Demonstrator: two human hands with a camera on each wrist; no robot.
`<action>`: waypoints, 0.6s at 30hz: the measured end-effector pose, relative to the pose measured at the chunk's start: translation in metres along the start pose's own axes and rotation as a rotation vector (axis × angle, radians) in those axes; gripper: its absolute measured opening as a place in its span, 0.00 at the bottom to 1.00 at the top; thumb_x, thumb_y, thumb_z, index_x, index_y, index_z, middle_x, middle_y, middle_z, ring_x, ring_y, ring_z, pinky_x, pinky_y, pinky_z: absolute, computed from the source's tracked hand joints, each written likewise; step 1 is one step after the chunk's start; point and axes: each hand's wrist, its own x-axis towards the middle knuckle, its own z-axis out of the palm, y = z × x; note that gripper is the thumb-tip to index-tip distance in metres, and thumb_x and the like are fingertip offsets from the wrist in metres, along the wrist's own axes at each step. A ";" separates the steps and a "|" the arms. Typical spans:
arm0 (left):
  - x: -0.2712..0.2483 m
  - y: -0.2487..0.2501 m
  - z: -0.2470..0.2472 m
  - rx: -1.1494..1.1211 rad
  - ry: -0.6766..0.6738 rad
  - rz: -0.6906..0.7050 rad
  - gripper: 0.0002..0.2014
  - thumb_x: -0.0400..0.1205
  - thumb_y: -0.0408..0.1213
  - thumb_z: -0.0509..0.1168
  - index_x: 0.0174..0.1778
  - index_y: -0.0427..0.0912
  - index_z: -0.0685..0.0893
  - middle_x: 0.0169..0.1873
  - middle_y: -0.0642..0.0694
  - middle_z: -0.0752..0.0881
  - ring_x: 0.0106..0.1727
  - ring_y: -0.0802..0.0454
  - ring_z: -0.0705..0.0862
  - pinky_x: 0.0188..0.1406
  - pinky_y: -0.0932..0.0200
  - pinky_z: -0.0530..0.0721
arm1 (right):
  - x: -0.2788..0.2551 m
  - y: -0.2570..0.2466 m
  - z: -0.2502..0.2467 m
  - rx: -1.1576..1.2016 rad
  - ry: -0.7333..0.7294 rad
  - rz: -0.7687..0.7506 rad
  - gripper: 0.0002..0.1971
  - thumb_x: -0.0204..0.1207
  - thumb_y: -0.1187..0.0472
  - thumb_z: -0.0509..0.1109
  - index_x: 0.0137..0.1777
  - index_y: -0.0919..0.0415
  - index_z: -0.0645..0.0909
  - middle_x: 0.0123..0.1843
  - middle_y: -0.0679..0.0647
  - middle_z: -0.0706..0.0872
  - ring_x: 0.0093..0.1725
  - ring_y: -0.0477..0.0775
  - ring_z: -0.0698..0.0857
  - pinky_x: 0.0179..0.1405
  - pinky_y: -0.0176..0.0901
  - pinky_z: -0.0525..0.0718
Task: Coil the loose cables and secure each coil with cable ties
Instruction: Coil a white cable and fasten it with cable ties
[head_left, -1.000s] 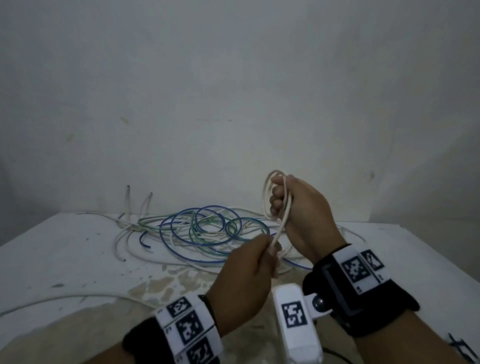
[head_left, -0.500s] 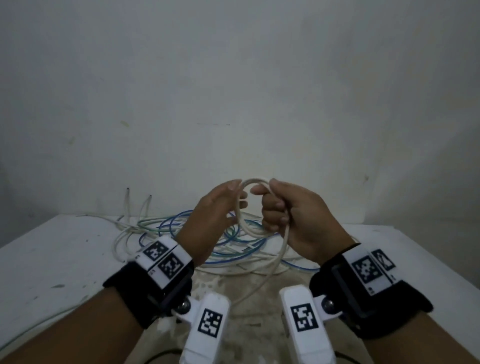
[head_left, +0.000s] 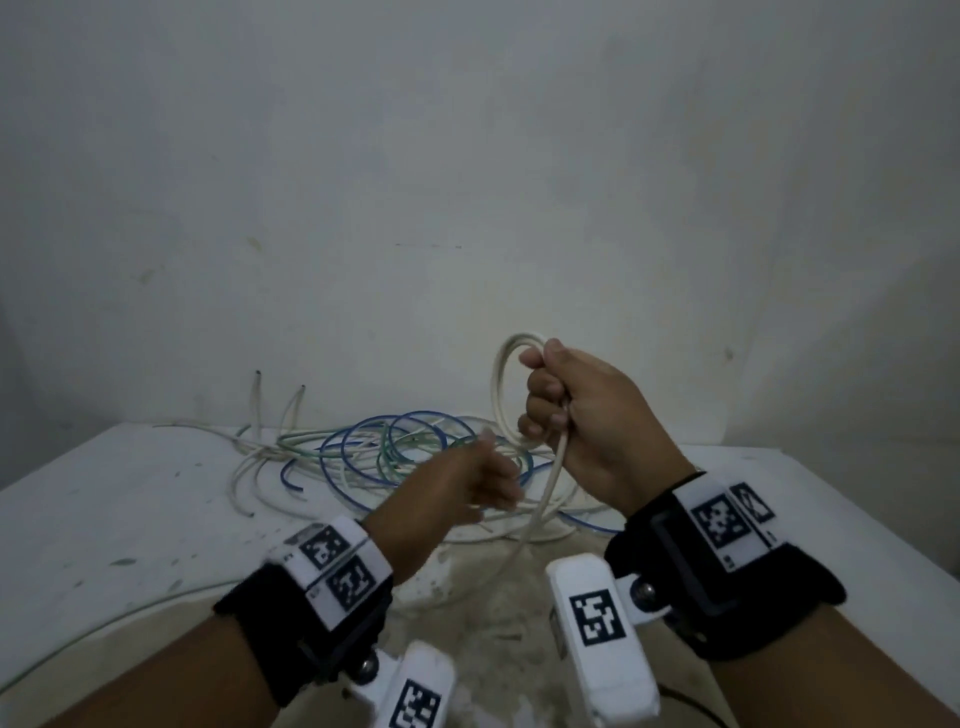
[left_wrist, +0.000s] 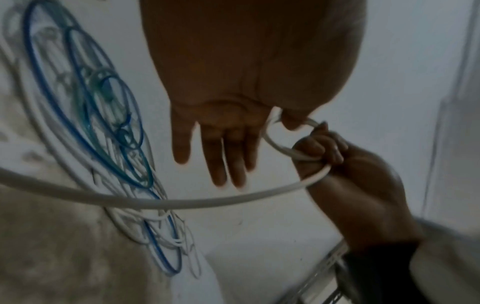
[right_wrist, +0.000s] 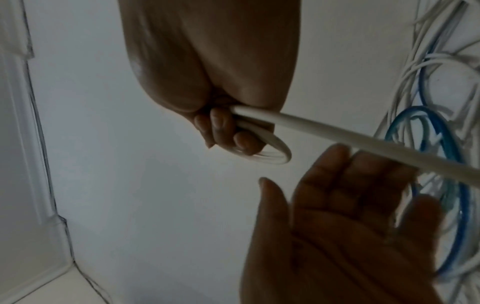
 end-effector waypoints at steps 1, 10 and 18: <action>-0.005 -0.005 0.003 0.116 -0.102 0.050 0.25 0.82 0.58 0.51 0.42 0.42 0.85 0.40 0.39 0.88 0.43 0.49 0.85 0.50 0.52 0.78 | 0.002 -0.003 -0.001 -0.007 0.007 -0.014 0.15 0.87 0.57 0.52 0.43 0.62 0.75 0.21 0.45 0.65 0.16 0.43 0.62 0.22 0.36 0.65; -0.001 -0.035 -0.027 0.687 -0.051 0.283 0.16 0.87 0.46 0.54 0.36 0.53 0.82 0.21 0.58 0.75 0.24 0.63 0.73 0.27 0.68 0.67 | 0.003 -0.045 -0.027 0.146 0.017 -0.058 0.16 0.87 0.56 0.52 0.43 0.62 0.76 0.21 0.45 0.69 0.17 0.44 0.67 0.24 0.35 0.77; 0.018 -0.013 -0.059 0.945 0.088 0.154 0.19 0.86 0.48 0.55 0.41 0.41 0.85 0.33 0.44 0.82 0.35 0.51 0.79 0.35 0.60 0.72 | -0.021 -0.040 -0.038 0.082 -0.089 0.000 0.13 0.82 0.56 0.56 0.44 0.64 0.77 0.21 0.45 0.66 0.17 0.43 0.64 0.24 0.38 0.75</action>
